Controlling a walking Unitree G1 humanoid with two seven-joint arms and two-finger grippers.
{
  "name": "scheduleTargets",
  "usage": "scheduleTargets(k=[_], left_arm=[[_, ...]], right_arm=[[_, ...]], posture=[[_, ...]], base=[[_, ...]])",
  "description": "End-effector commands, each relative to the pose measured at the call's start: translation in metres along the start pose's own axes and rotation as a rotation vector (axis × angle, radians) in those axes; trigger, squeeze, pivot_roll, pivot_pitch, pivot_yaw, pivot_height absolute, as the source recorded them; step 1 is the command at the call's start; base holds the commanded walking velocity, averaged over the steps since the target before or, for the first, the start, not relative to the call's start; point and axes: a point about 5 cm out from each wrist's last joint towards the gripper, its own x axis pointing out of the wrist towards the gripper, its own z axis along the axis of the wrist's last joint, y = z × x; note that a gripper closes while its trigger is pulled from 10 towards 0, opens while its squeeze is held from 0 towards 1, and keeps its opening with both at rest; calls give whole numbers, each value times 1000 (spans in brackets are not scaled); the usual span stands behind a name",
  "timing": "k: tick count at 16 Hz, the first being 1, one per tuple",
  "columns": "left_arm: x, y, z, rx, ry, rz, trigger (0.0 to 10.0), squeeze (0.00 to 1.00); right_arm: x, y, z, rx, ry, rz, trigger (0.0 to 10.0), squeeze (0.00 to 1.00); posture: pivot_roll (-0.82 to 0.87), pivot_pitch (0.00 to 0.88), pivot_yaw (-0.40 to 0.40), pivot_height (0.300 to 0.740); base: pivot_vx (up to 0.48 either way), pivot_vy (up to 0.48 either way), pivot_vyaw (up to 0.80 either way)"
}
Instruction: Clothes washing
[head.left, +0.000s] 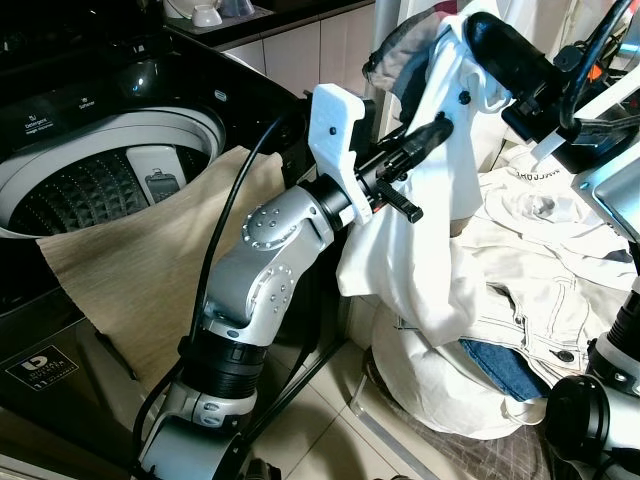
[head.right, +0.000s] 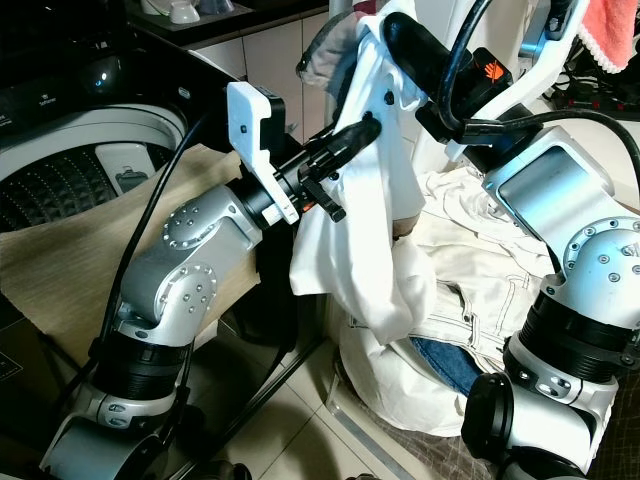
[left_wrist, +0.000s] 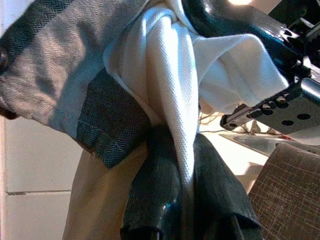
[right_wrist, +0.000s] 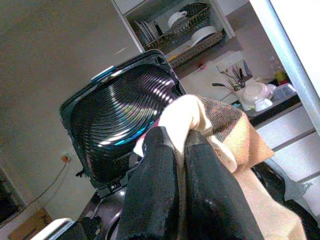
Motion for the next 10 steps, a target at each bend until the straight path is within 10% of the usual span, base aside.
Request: scheduleTargets(k=[1, 3, 4, 5, 7, 8, 9, 10], left_arm=[[0, 3, -1, 1, 3, 11, 0, 0], [-1, 7, 0, 2, 1, 42, 0, 0], [-2, 12, 1, 15, -1, 73, 0, 0], [-3, 18, 3, 27, -7, 106, 0, 0], [-9, 45, 17, 124, -15, 225, 0, 0], [-11, 59, 28, 193, -14, 269, 0, 0], [-17, 100, 82, 450, -50, 413, 0, 0], [-18, 105, 91, 489, -58, 434, 0, 0]], right_arm=[[-1, 6, 2, -17, -12, 18, 0, 0], [-1, 6, 1, -23, -6, 15, 0, 0], [-1, 5, 0, -29, 6, 0, 4235, 1000], [-2, 5, -2, -43, 28, 5, 10000, 1000], [-6, 4, -9, -142, 98, -30, 10000, 1000], [-8, 3, -11, -174, 119, -42, 10000, 639], [-11, 3, -16, -240, 159, -42, 10000, 0], [-11, 4, -16, -248, 163, -40, 10000, 0]], posture=[[-92, 0, 28, 740], [-93, 0, 31, 740], [-94, 0, 31, 740], [-93, 0, 32, 740], [-93, 0, 32, 740], [-93, 0, 31, 740], [-90, 0, 30, 740], [-90, 0, 30, 740]], base=[[0, 0, 0], [0, 0, 0], [0, 0, 0], [0, 0, 0], [0, 0, 0], [0, 0, 0], [0, 0, 0], [0, 0, 0]])
